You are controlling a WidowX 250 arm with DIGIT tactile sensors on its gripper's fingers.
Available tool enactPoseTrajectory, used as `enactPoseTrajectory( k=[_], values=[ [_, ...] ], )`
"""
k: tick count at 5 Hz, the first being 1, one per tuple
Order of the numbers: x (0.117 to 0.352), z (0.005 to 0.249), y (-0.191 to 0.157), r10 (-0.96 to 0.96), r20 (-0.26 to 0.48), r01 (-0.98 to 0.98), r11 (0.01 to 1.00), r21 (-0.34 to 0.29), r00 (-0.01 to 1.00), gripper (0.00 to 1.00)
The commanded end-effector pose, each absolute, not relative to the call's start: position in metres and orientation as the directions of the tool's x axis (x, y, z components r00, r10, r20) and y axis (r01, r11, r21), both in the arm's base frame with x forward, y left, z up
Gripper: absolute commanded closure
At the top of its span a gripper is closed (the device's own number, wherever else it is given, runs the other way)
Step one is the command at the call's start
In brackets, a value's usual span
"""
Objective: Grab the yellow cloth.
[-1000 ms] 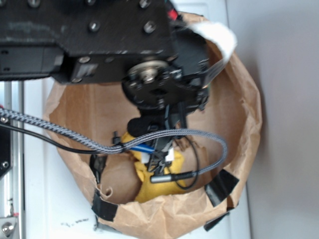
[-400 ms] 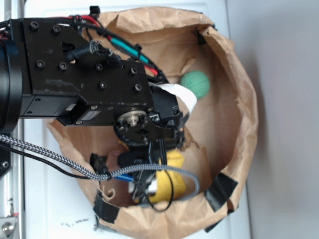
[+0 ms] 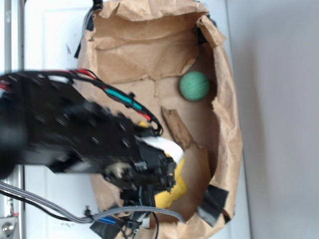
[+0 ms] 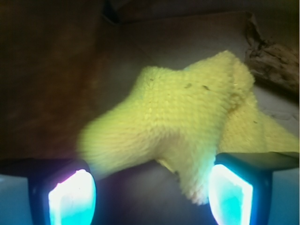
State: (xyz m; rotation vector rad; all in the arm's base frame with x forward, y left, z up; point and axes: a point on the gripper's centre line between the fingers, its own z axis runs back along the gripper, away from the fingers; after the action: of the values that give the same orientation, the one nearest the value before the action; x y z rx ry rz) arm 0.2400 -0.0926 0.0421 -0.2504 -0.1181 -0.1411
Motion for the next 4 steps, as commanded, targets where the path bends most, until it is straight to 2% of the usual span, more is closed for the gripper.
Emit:
enactPoseTrajectory(
  k=[1,2,3,4],
  values=[
    [0.228,0.018,-0.108,-0.16,0.111,0.181,0.96,-0.216,0.981,1.0],
    [0.228,0.026,-0.102,-0.162,0.122,0.185,0.959,-0.213,0.979,1.0],
    [0.229,0.053,-0.092,-0.115,0.168,0.155,0.955,-0.252,0.979,1.0],
    [0.278,0.102,-0.046,-0.06,0.222,0.135,0.931,-0.34,0.973,1.0]
  ],
)
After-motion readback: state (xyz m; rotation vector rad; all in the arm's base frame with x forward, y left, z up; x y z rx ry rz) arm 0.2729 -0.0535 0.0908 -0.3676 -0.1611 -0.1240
